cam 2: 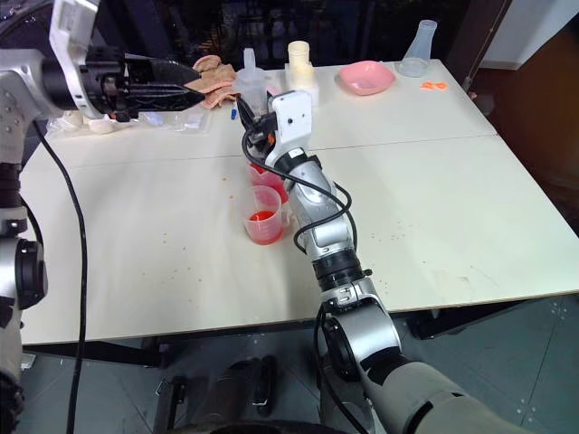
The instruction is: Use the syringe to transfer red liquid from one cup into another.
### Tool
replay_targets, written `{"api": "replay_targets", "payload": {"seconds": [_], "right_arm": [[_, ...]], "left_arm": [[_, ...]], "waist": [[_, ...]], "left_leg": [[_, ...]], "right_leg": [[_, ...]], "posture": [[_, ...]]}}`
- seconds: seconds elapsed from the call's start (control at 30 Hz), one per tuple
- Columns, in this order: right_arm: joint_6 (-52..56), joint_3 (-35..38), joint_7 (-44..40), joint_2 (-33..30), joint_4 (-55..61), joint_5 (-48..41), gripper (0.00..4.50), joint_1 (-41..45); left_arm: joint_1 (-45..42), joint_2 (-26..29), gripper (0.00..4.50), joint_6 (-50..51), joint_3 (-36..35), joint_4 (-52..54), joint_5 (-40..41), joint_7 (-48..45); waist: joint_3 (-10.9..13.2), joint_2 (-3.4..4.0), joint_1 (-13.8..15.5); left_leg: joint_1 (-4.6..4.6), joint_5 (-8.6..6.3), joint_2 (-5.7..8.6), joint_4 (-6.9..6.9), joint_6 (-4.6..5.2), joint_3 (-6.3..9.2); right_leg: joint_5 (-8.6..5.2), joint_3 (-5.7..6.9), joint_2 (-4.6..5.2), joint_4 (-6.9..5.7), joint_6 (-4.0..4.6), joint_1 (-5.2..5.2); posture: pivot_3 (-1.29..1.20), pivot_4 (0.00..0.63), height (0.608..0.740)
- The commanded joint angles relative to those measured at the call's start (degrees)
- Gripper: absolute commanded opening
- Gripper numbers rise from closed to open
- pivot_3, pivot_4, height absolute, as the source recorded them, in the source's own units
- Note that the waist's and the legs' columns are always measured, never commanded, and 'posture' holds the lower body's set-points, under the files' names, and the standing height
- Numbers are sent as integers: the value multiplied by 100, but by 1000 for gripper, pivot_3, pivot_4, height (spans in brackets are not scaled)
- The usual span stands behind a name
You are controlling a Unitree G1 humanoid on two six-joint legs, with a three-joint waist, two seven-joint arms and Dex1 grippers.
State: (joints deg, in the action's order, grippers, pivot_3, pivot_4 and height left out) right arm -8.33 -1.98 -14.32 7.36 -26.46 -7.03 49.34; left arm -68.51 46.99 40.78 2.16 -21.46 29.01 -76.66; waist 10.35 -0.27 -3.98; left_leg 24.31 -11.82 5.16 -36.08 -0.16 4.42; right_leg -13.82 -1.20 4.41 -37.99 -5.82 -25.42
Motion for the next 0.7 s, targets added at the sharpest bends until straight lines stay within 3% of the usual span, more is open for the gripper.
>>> {"api": "replay_targets", "payload": {"seconds": [0.03, 0.7], "right_arm": [[-451, -117, 50, 110, -116, 156, 1392, 77], [-780, -119, 76, -53, -587, 350, 1392, 173]], "left_arm": [[-160, -3, 2743, -348, 47, -66, -237, -181], [-925, -1198, 2743, -1400, 7, -1973, -925, -105]], "waist": [[0, 0, -4], [0, 0, -8]], "left_leg": [[0, 0, 0, 1, 0, 0], [-1, 1, -1, -1, 0, 1]], "right_leg": [[0, 0, 0, 0, 0, 0], [0, 0, -5, -3, 0, 0]], "posture": [[0, 150, 740], [0, 150, 740]]}}
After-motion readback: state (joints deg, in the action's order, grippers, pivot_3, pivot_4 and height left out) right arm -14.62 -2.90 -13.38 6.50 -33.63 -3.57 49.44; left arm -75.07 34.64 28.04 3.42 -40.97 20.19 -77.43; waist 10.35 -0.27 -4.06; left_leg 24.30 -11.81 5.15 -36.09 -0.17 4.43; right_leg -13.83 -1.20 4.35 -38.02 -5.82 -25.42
